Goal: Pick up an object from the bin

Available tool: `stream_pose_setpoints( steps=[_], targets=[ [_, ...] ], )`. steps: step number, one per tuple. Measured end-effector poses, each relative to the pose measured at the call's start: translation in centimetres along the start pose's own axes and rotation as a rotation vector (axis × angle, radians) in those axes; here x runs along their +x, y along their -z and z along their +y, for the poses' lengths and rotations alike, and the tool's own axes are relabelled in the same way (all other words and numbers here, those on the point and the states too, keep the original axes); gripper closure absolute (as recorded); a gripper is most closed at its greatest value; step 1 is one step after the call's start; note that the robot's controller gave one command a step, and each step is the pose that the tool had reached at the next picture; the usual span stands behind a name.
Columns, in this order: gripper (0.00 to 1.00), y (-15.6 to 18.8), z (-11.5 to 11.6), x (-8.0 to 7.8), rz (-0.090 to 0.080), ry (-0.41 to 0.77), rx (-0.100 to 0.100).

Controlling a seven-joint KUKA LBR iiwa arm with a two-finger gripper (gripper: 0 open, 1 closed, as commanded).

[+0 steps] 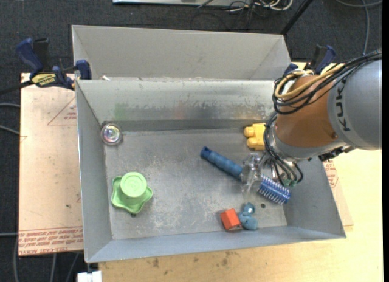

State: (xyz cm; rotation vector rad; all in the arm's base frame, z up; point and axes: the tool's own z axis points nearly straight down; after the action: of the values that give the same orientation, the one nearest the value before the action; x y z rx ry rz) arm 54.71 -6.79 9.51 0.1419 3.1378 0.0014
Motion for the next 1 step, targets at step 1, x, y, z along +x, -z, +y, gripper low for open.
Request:
stream_pose_setpoints(
  steps=[1],
  targets=[
    [0.0,0.0,0.0,0.0,0.0,0.0,0.0]
  ],
)
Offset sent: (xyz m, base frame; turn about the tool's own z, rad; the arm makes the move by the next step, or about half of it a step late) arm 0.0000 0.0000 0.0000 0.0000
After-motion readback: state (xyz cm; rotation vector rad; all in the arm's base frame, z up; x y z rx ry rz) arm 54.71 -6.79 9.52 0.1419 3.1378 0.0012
